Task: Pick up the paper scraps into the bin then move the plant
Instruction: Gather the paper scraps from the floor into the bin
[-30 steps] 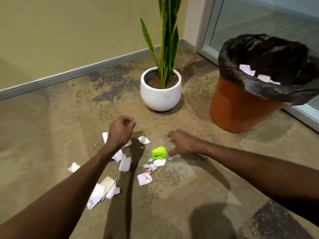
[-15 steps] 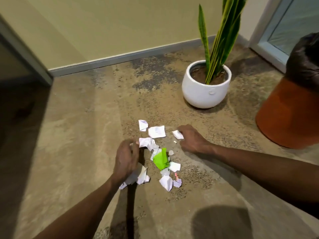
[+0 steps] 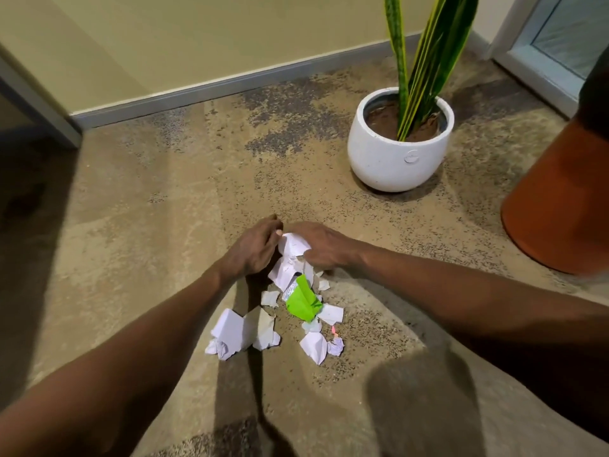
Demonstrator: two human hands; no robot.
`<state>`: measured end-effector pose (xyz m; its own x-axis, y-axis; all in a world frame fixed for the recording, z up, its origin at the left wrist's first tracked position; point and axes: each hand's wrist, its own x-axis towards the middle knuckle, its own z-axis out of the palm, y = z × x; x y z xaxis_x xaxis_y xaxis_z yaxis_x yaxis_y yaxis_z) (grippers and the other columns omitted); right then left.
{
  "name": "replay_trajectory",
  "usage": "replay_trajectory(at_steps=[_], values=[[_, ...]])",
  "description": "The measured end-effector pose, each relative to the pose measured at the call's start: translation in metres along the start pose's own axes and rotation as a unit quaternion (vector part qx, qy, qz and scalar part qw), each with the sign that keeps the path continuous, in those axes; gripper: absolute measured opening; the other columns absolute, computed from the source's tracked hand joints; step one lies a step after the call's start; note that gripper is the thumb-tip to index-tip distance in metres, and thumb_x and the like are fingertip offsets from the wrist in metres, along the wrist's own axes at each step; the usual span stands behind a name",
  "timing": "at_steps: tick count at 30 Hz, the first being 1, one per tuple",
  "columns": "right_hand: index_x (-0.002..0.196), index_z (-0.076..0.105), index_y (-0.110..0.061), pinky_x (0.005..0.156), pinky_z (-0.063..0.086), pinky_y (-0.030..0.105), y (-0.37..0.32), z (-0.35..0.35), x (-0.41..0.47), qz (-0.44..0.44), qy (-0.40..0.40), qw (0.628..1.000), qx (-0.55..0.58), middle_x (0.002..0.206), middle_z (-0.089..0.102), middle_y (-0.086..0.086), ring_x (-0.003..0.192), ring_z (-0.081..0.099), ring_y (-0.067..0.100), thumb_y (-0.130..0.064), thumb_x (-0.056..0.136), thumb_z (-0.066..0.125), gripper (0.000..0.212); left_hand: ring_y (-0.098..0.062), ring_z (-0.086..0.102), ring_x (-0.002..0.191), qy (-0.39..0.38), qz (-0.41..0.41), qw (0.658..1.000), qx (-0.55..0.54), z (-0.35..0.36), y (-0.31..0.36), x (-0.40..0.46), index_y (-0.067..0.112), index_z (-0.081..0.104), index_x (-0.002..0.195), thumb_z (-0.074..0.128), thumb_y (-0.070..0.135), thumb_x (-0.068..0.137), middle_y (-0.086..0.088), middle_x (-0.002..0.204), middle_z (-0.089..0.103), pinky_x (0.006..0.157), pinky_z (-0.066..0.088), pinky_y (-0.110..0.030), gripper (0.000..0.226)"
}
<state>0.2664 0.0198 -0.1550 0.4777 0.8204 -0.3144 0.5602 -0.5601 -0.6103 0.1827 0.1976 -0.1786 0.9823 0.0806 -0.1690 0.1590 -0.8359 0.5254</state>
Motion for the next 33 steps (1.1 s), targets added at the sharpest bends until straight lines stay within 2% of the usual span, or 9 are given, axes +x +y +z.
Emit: replay_trajectory(at_steps=[3,8,14,16,19,22,26,30,33], values=[[0.144,0.046,-0.009,0.102,0.043,0.038,-0.001,0.018,-0.016,-0.044,-0.027,0.998,0.019,0.144,0.048,0.012,0.13,0.047,0.029,0.005,0.082,0.046,0.064,-0.023,0.054,0.127,0.017,0.05,0.998,-0.036,0.006,0.001,-0.028,0.006,0.058,0.133,0.033,0.035,0.101,-0.009,0.142,0.055,0.104,0.037,-0.022,0.05],[0.151,0.038,-0.019,0.115,0.031,0.043,0.013,0.033,-0.045,-0.098,-0.087,0.991,0.032,0.155,0.039,0.007,0.139,0.039,0.024,-0.042,0.09,0.034,0.066,-0.015,0.062,0.113,0.047,0.069,0.995,-0.049,0.003,-0.006,-0.087,0.023,0.057,0.134,0.035,0.055,0.101,0.002,0.129,0.065,0.094,0.05,-0.033,0.051],[0.152,0.006,-0.045,0.116,0.026,0.057,-0.011,0.034,-0.049,-0.179,-0.155,0.964,-0.118,0.161,0.024,0.003,0.144,0.028,0.029,-0.09,0.068,0.053,0.107,-0.022,0.02,0.148,0.01,0.073,0.99,0.118,0.031,-0.013,-0.153,0.031,0.011,0.156,0.05,0.096,0.059,0.001,0.161,0.022,0.118,0.019,-0.047,0.123],[0.152,-0.008,-0.048,0.118,0.006,0.063,-0.012,0.047,-0.061,-0.189,-0.161,0.948,-0.197,0.166,0.004,0.007,0.152,0.007,0.036,-0.094,0.055,0.058,0.125,-0.025,0.013,0.15,0.017,0.046,0.989,0.139,0.05,-0.009,-0.165,0.024,0.008,0.157,0.047,0.099,0.056,-0.004,0.163,0.015,0.119,0.014,-0.052,0.132],[0.154,-0.003,-0.042,0.115,0.007,0.064,-0.003,0.066,-0.081,-0.242,-0.097,0.925,-0.278,0.165,0.001,0.015,0.151,0.004,0.038,-0.093,0.058,0.054,0.123,-0.029,0.024,0.146,0.068,0.024,0.985,0.154,0.065,0.0,-0.167,0.015,0.022,0.153,0.047,0.094,0.065,-0.01,0.158,0.026,0.116,0.024,-0.055,0.121],[0.148,0.029,-0.038,0.106,0.031,0.057,0.005,0.078,-0.091,-0.287,-0.005,0.904,-0.316,0.154,0.03,0.017,0.139,0.032,0.039,-0.078,0.081,0.044,0.079,-0.028,0.04,0.131,0.112,0.033,0.978,0.171,0.065,0.002,-0.161,0.019,0.036,0.148,0.042,0.084,0.078,-0.004,0.149,0.038,0.102,0.036,-0.049,0.096],[0.13,0.046,-0.029,0.079,0.038,0.044,0.002,0.085,-0.087,-0.276,0.065,0.903,-0.323,0.132,0.047,0.015,0.107,0.048,0.034,-0.052,0.093,0.043,0.044,-0.025,0.046,0.113,0.119,0.055,0.974,0.187,0.06,-0.002,-0.149,0.027,0.038,0.147,0.036,0.073,0.088,-0.004,0.137,0.044,0.084,0.045,-0.041,0.075],[0.138,0.04,-0.028,0.053,0.037,0.032,-0.006,0.076,-0.067,-0.211,0.067,0.915,-0.339,0.128,0.047,0.02,0.094,0.051,0.031,-0.046,0.092,0.05,0.05,-0.022,0.049,0.093,0.116,0.056,0.968,0.213,0.058,-0.001,-0.135,0.025,0.045,0.138,0.049,0.055,0.092,-0.002,0.123,0.047,0.067,0.046,-0.032,0.055],[0.139,0.036,-0.029,0.052,0.033,0.03,-0.005,0.072,-0.056,-0.197,0.051,0.922,-0.33,0.127,0.044,0.019,0.1,0.049,0.031,-0.044,0.093,0.053,0.052,-0.019,0.05,0.088,0.097,0.016,0.966,0.239,0.057,0.003,-0.129,0.026,0.048,0.13,0.057,0.046,0.086,-0.001,0.117,0.05,0.056,0.044,-0.028,0.049]])
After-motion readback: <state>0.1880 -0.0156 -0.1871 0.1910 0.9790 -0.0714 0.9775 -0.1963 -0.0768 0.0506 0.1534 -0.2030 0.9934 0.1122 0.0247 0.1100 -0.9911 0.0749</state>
